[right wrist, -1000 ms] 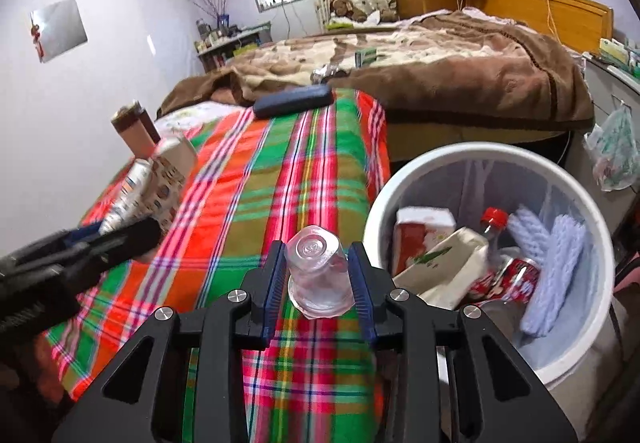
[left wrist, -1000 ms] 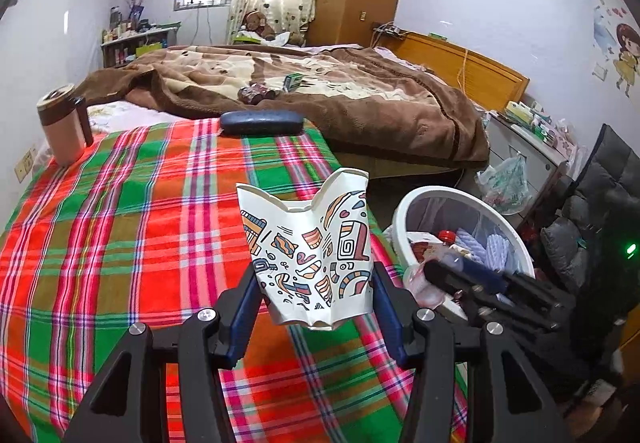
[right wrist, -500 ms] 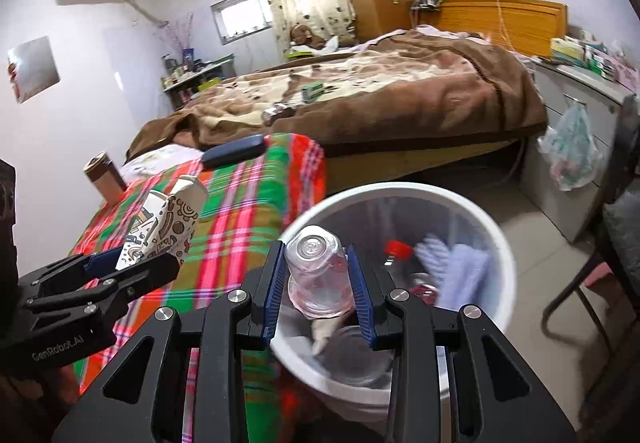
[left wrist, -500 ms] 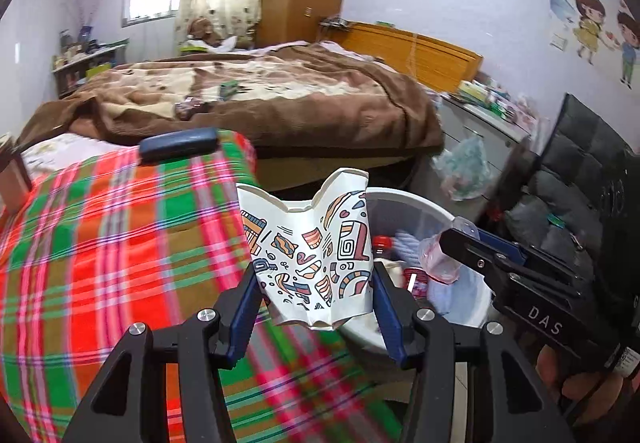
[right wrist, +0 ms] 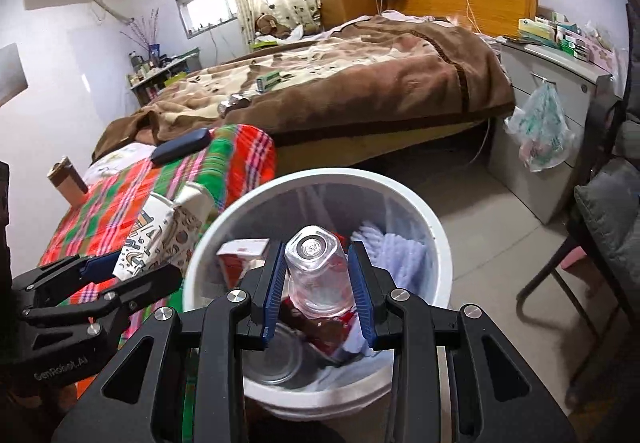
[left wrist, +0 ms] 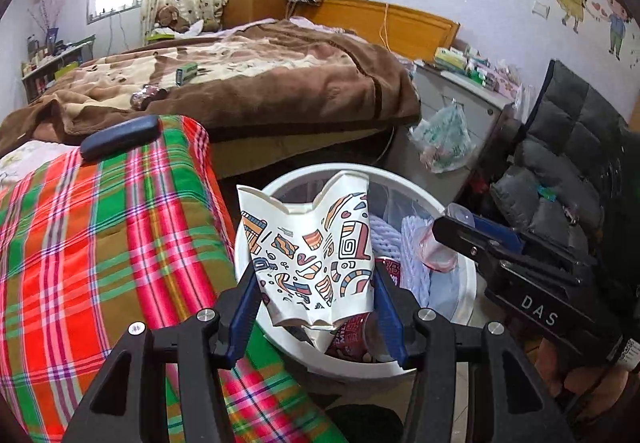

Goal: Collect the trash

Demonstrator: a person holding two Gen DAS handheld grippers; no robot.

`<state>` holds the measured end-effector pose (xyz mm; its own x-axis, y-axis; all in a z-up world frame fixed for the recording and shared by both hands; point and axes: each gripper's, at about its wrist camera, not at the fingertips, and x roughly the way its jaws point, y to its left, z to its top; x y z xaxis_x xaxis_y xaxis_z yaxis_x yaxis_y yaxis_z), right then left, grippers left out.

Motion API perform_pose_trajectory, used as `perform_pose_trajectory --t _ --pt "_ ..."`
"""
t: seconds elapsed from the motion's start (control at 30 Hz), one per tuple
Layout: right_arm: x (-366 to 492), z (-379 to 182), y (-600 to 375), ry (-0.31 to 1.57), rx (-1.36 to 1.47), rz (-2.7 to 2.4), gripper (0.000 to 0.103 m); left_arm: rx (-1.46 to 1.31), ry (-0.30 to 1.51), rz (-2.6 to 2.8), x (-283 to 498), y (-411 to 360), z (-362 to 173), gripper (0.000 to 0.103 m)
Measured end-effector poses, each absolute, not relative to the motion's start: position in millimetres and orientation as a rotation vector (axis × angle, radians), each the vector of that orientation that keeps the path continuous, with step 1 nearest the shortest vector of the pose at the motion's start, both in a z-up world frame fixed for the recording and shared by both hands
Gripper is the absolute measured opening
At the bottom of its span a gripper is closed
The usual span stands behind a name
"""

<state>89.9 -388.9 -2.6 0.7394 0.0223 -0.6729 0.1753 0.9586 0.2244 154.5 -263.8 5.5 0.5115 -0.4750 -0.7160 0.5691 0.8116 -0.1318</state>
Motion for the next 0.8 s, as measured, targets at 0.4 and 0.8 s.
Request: perform_pose_trajectory --t 0.4,0.8 --pt "88.8 -12.2 -393.3 0.799 0.292 -0.112 0.058 0.131 0.844 -0.593 160.6 -259.5 -5.3 0.061" --pt "70.3 0.2 -380.5 0.752 0.282 -0.144 0.058 0.130 0.778 -0.567 135.6 -237.8 9.6 0.061"
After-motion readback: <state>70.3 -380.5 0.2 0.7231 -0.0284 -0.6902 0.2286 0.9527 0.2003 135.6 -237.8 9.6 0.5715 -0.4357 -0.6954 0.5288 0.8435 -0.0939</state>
